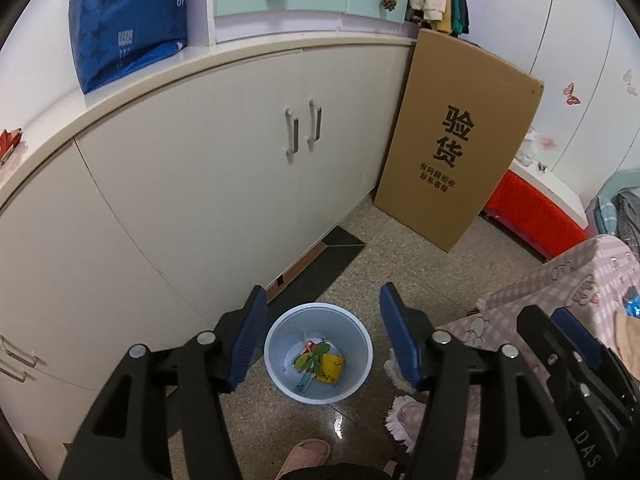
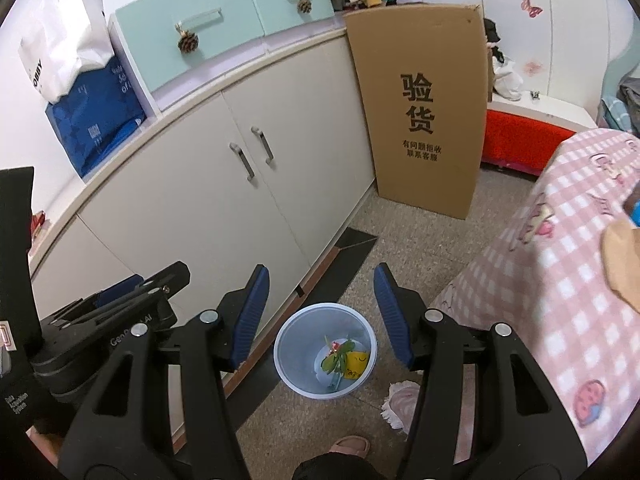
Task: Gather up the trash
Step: 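Move both tools back over the table toward the beige paper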
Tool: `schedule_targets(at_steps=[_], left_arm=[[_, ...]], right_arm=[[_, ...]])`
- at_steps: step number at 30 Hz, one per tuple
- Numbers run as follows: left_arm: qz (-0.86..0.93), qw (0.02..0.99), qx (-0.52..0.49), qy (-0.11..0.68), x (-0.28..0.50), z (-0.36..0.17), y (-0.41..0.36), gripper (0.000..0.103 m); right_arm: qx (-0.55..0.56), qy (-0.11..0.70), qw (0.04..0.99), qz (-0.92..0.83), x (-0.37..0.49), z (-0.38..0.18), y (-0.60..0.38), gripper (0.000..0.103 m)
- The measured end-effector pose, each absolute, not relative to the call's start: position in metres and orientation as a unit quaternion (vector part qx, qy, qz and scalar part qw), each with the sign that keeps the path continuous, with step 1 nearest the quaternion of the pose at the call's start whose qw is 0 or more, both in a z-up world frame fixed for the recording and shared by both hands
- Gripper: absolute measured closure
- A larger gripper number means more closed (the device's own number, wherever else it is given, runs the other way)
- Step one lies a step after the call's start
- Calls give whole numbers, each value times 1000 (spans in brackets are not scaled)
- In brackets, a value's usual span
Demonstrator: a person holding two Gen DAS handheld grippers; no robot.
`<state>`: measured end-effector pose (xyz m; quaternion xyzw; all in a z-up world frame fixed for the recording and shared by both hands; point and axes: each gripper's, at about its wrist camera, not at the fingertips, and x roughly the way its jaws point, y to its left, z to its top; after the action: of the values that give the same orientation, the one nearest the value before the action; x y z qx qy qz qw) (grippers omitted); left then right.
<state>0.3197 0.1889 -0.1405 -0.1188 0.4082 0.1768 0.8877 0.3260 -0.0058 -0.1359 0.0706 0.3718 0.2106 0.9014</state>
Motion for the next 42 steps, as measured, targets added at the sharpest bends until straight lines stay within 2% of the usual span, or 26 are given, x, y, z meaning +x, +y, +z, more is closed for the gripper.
schedule_targets(at_steps=[8, 17, 32, 42], left_arm=[[147, 908, -101, 380, 297, -107, 144, 42], [68, 926, -45, 368, 285, -85, 43, 38], [-105, 911, 37, 398, 296, -107, -140, 34], [-148, 901, 1, 409, 328, -118, -180, 30]], right_arm=[[85, 339, 919, 182, 295, -108, -55, 46], [116, 317, 936, 97, 263, -98, -157, 44], [169, 302, 936, -67, 217, -117, -324, 42], [189, 293, 933, -84, 225, -120, -361, 39]])
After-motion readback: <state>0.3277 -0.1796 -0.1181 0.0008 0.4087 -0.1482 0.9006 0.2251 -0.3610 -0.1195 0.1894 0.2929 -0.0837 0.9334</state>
